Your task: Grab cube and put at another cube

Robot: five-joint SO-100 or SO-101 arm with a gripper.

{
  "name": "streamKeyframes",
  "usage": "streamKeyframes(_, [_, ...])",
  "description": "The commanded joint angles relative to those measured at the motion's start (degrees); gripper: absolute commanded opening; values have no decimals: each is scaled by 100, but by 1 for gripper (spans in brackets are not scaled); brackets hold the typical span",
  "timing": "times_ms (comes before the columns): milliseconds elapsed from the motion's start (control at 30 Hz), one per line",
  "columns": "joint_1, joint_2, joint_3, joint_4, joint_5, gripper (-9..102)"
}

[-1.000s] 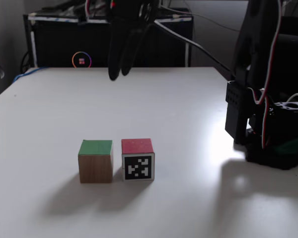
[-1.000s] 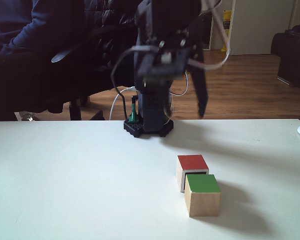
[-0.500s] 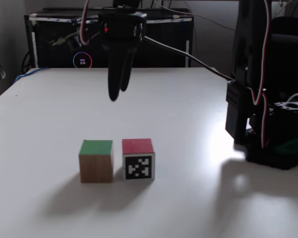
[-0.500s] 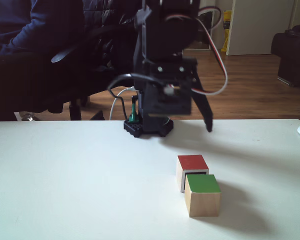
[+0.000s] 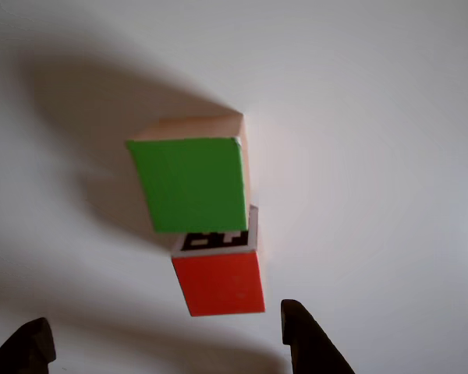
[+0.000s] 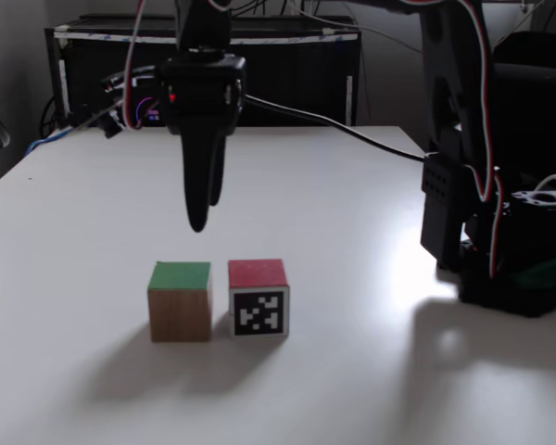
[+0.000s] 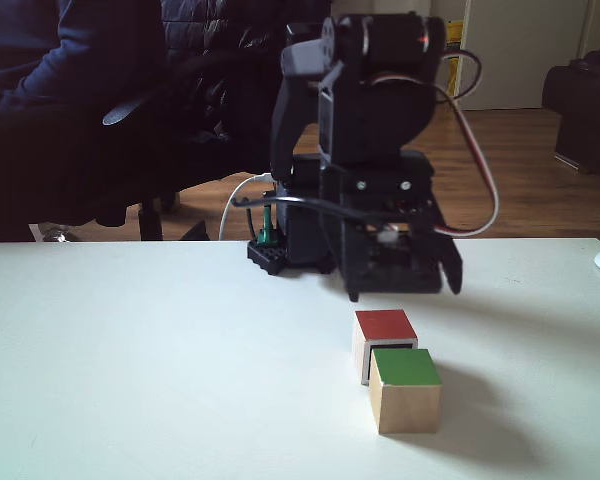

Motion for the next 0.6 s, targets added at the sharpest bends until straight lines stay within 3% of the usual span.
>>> streamKeyframes(0, [-79, -123, -448, -88, 9, 44])
streamKeyframes(567, [-62, -1424, -1389, -53, -18, 43])
